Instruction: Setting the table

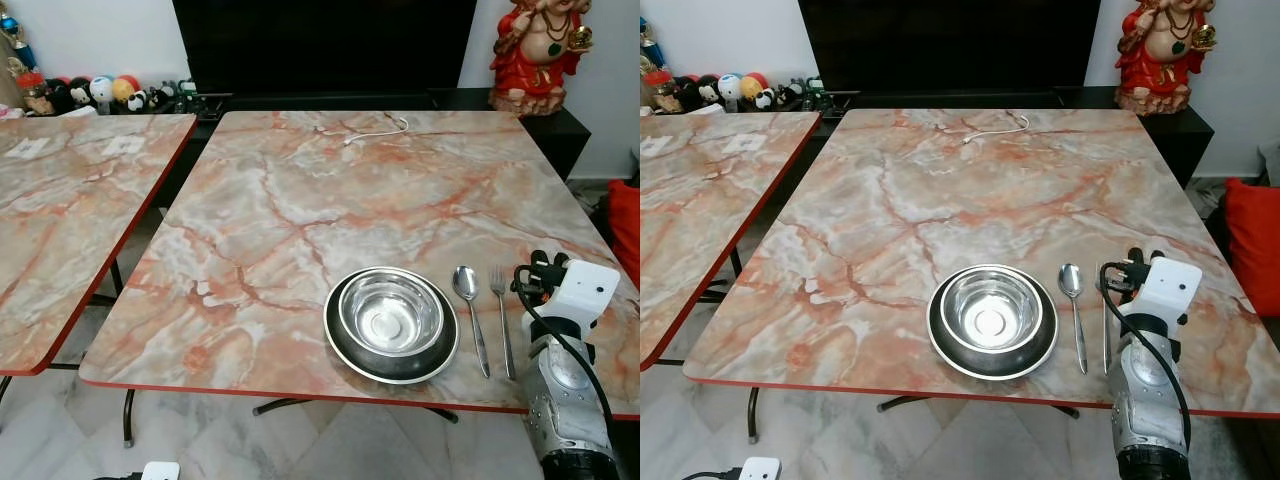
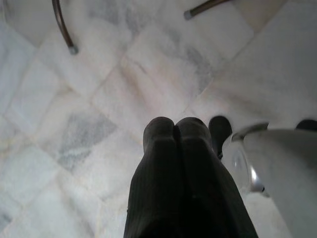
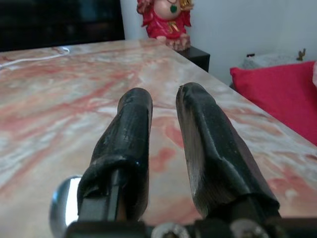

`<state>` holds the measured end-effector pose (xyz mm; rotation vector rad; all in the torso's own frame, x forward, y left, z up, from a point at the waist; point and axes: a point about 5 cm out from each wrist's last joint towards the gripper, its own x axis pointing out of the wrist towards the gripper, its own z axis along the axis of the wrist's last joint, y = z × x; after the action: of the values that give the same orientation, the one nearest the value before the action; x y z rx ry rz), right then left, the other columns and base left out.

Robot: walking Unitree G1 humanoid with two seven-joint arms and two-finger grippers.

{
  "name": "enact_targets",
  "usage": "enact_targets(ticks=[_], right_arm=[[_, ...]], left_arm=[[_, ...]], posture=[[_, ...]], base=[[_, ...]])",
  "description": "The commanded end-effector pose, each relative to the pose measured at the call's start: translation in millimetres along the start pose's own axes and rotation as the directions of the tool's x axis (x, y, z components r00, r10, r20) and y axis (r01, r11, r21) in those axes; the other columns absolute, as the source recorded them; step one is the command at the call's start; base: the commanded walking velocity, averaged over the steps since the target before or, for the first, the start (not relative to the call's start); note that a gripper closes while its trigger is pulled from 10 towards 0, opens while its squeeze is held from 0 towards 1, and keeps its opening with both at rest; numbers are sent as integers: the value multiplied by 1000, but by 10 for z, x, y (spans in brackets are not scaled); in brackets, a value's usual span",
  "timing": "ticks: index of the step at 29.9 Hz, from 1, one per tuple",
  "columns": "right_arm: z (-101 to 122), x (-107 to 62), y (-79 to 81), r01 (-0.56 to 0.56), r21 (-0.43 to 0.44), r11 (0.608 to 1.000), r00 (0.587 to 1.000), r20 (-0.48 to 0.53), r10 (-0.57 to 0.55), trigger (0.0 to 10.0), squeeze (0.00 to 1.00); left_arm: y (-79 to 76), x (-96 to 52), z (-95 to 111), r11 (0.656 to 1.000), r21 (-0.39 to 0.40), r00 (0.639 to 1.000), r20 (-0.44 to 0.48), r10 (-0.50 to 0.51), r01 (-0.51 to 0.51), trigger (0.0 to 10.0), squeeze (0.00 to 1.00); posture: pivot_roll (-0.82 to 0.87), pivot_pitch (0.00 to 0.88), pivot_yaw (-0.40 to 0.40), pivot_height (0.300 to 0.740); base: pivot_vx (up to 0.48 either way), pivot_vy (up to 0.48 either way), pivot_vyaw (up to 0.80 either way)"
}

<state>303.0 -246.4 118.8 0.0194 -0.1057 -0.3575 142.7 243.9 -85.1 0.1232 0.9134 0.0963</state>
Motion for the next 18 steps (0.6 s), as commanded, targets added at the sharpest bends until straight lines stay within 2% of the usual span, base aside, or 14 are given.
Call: enact_targets(ticks=[1,10,18], right_arm=[[88,17,83,-31,2,1000,999,43,31,10000,0],[281,-1,221,-100,-25,995,982,158,103,10000,0],[387,10,319,-141,-48,989,969,200,148,10000,0]], left_arm=[[85,-26,-71,1000,-5,999,-33,22,-22,10000,0],[216,-69,-150,999,-11,997,-66,38,-39,10000,0],[208,-94,-224,999,-15,996,-86,39,-40,10000,0]], posture=[[-18,14,28,740],[-16,14,26,740],[-17,11,22,740]], base=[[0,480,0],[0,480,0],[0,480,0]])
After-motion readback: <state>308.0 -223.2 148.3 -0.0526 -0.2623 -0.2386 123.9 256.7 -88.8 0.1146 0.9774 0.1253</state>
